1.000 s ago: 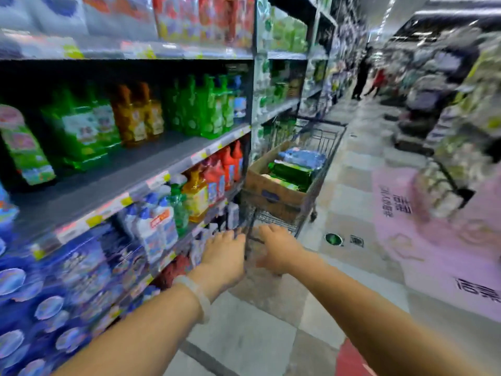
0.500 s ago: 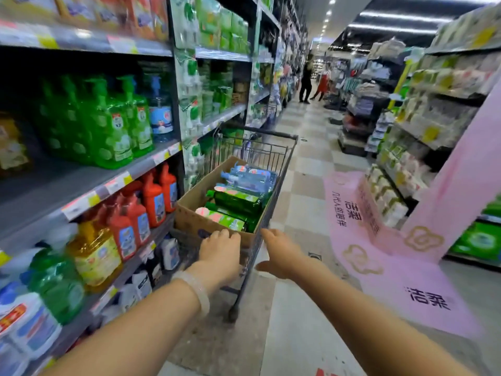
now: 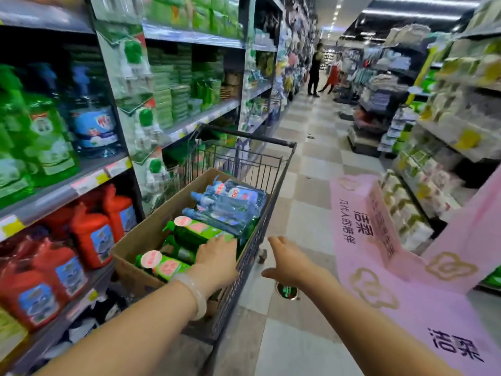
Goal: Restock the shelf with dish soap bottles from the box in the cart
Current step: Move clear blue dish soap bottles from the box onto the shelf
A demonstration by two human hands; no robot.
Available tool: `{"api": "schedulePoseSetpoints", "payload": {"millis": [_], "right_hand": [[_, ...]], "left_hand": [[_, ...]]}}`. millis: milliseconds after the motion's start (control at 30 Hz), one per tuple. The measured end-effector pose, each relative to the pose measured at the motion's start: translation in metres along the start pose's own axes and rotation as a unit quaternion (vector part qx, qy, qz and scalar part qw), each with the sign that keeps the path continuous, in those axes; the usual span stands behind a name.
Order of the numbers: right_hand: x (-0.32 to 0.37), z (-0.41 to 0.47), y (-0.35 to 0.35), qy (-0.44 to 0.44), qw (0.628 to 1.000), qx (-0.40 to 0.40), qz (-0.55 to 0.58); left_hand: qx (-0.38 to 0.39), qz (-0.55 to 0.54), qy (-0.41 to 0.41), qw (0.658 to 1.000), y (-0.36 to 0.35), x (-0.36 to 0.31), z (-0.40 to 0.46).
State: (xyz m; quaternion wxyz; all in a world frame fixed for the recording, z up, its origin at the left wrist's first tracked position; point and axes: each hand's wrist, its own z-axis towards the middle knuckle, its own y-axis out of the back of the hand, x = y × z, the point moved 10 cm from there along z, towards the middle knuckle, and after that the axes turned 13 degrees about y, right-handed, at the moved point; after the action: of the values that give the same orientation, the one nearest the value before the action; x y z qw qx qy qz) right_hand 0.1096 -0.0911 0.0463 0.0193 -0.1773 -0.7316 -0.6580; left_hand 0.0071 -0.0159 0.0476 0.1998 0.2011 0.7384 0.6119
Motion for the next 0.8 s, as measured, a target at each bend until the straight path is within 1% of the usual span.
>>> {"api": "schedulePoseSetpoints", "payload": {"millis": [133, 267, 367, 433, 567, 667, 733, 800], "right_hand": [[-0.053, 0.065, 0.008, 0.044, 0.998, 0.046, -0.012], [-0.094, 0.134, 0.026, 0.075, 0.996, 0.054, -0.013], [-0.1, 0.175, 0.009, 0.1, 0.99, 0.098, 0.005], [-0.099, 0.2, -0.007, 0.116, 0.985, 0.123, 0.029], [-0.1, 0.252, -0.026, 0.144, 0.979, 0.135, 0.05], [-0.106, 0.289, -0.031, 0.157, 0.975, 0.144, 0.068], [-0.112, 0.314, -0.033, 0.16, 0.97, 0.164, 0.08], [-0.116, 0.336, -0.038, 0.166, 0.961, 0.201, 0.096]], "left_hand": [[0.041, -0.031, 0.069, 0.996, -0.007, -0.008, 0.073], [0.069, -0.081, 0.129, 0.986, -0.018, -0.009, 0.126], [0.098, -0.102, 0.162, 0.977, -0.037, -0.006, 0.149], [0.102, -0.111, 0.172, 0.974, -0.043, -0.002, 0.169], [0.114, -0.139, 0.196, 0.964, -0.05, 0.008, 0.217], [0.105, -0.175, 0.208, 0.957, -0.06, 0.015, 0.258], [0.119, -0.213, 0.228, 0.943, -0.07, 0.018, 0.283], [0.141, -0.253, 0.261, 0.921, -0.075, 0.022, 0.3]]}}
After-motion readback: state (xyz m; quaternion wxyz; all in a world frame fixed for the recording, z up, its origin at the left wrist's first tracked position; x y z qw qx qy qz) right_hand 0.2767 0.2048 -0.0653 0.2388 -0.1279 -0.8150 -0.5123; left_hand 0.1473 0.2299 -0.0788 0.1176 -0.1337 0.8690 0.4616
